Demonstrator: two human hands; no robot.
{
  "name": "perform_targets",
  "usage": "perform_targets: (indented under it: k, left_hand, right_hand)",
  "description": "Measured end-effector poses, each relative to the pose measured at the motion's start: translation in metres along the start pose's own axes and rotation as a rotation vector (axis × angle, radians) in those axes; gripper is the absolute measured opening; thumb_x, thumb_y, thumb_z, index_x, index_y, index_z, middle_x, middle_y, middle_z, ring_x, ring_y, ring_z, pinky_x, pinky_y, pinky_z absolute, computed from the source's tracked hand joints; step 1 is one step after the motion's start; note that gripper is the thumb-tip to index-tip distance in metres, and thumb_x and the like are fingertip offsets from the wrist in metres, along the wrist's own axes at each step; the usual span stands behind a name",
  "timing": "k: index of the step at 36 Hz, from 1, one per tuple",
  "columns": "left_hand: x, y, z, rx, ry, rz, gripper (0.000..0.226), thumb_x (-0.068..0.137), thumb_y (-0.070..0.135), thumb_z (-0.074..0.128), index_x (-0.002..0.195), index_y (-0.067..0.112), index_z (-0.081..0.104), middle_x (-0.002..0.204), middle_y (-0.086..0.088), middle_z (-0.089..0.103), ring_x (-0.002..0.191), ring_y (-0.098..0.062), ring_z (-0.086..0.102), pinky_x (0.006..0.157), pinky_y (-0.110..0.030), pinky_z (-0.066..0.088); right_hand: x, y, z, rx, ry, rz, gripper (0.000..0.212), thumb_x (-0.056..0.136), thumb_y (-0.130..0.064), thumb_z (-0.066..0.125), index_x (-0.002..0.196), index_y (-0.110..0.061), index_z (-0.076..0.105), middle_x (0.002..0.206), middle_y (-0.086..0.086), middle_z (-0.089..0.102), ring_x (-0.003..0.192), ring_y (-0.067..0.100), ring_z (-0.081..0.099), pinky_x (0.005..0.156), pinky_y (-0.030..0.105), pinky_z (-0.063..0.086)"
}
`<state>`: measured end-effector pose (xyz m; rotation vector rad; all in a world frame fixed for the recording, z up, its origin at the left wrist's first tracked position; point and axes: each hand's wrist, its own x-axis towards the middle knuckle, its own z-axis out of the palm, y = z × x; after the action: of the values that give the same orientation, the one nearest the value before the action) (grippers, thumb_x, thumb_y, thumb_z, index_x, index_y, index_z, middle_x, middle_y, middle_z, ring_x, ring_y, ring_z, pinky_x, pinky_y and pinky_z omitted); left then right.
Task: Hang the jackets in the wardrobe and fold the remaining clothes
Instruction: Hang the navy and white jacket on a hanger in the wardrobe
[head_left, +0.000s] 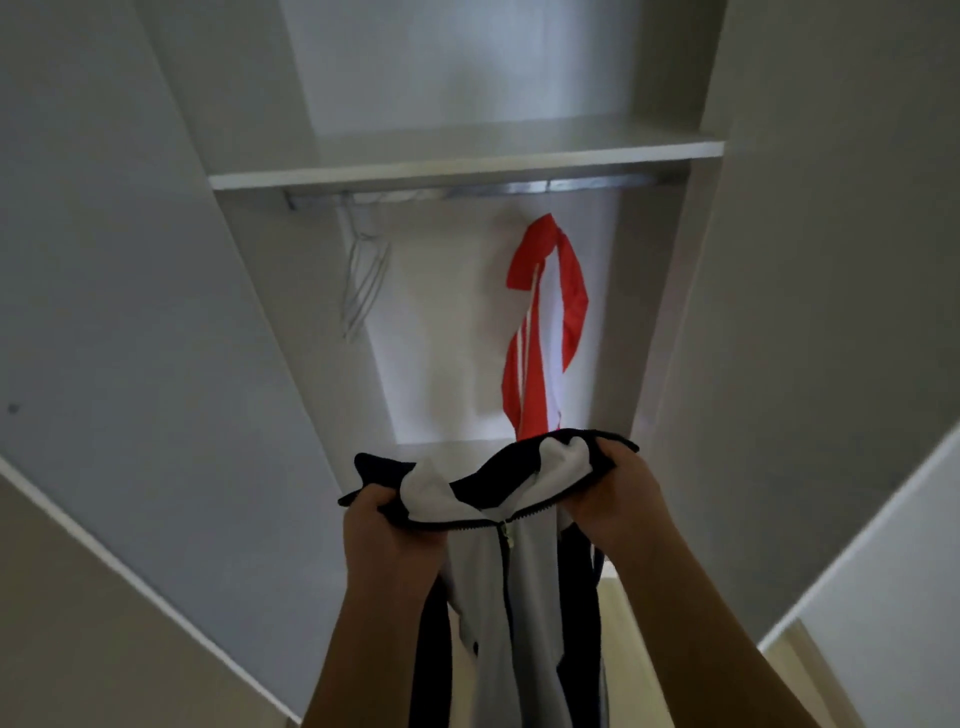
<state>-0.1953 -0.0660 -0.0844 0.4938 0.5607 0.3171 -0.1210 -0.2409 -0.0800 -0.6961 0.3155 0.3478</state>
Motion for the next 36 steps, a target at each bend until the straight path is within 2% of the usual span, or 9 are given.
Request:
perform_targets:
  k: [2,5,11,14,25,28,30,32,36]
  left_hand:
    - [0.014,0.003,-0.002,-0.044,-0.026,0.009,0.034,0.086,-0.001,0.031,0.065,0.009,0.056,0.068,-0.008,0.053,0.062,-0.022,0.057,0.060,-0.028,0.049]
    - [0.038,0.014,-0.001,-0.075,0.031,-0.003,0.024,0.085,0.002,0.034,0.078,0.010,0.055,0.077,-0.009,0.054,0.073,-0.024,0.054,0.072,-0.032,0.044]
    - [0.098,0.033,0.007,-0.095,0.051,-0.026,0.017,0.072,0.001,0.042,0.071,0.011,0.055,0.074,-0.007,0.052,0.068,-0.022,0.053,0.069,-0.031,0.042]
    - [0.135,0.041,0.015,-0.108,0.047,-0.066,0.029,0.077,0.002,0.037,0.061,0.007,0.061,0.065,-0.008,0.057,0.063,-0.022,0.056,0.068,-0.031,0.044]
    - [0.262,0.101,0.040,-0.056,-0.036,-0.110,0.020,0.068,-0.002,0.036,0.072,0.014,0.046,0.071,-0.007,0.047,0.066,-0.021,0.048,0.068,-0.032,0.041]
    - [0.285,0.117,0.041,-0.045,-0.059,-0.126,0.021,0.075,-0.001,0.033,0.073,0.017,0.044,0.069,-0.008,0.046,0.066,-0.023,0.046,0.070,-0.035,0.042]
    - [0.300,0.128,0.042,-0.021,-0.054,-0.108,0.022,0.079,-0.001,0.032,0.073,0.017,0.043,0.072,-0.008,0.043,0.067,-0.025,0.045,0.073,-0.037,0.042]
    - [0.314,0.140,0.043,-0.011,-0.039,-0.093,0.025,0.086,0.000,0.028,0.075,0.014,0.045,0.075,-0.009,0.044,0.070,-0.024,0.046,0.075,-0.036,0.041]
    - [0.339,0.165,0.048,-0.013,0.016,-0.095,0.029,0.092,0.006,0.025,0.082,0.005,0.052,0.081,-0.012,0.050,0.076,-0.024,0.051,0.085,-0.035,0.042]
  right_hand:
    - [0.022,0.002,0.008,-0.055,-0.038,0.038,0.030,0.099,-0.012,0.033,0.108,0.001,0.058,0.094,0.018,0.063,0.083,0.029,0.061,0.071,0.036,0.051]
    - [0.052,0.006,0.023,-0.104,-0.001,0.099,0.025,0.099,-0.011,0.036,0.094,-0.003,0.059,0.085,0.014,0.062,0.074,0.024,0.060,0.064,0.031,0.054]
    - [0.115,0.015,0.037,-0.235,0.051,0.172,0.016,0.096,-0.007,0.046,0.099,-0.001,0.061,0.084,0.012,0.063,0.075,0.022,0.059,0.053,0.025,0.056]
    - [0.150,0.018,0.047,-0.384,0.070,0.191,0.014,0.097,-0.006,0.047,0.098,-0.002,0.060,0.083,0.012,0.062,0.071,0.022,0.056,0.060,0.030,0.052]
    - [0.285,0.045,0.113,-1.206,0.186,0.119,0.009,0.089,-0.012,0.058,0.084,-0.005,0.059,0.071,0.007,0.058,0.064,0.020,0.054,0.062,0.029,0.044]
    - [0.318,0.057,0.139,-1.508,0.173,-0.077,0.032,0.091,-0.019,0.055,0.117,-0.001,0.058,0.104,0.013,0.061,0.095,0.026,0.058,0.079,0.030,0.043]
    - [0.337,0.068,0.167,-1.505,0.103,-0.177,0.044,0.093,-0.019,0.055,0.134,-0.004,0.049,0.134,0.012,0.053,0.121,0.026,0.051,0.099,0.032,0.038]
    - [0.358,0.081,0.201,-1.434,-0.006,-0.228,0.043,0.093,-0.015,0.056,0.134,-0.003,0.051,0.136,0.013,0.052,0.125,0.026,0.049,0.106,0.035,0.037]
    - [0.389,0.113,0.264,-1.201,-0.171,-0.097,0.033,0.093,-0.014,0.058,0.122,0.000,0.061,0.117,0.016,0.064,0.097,0.020,0.057,0.070,0.023,0.046]
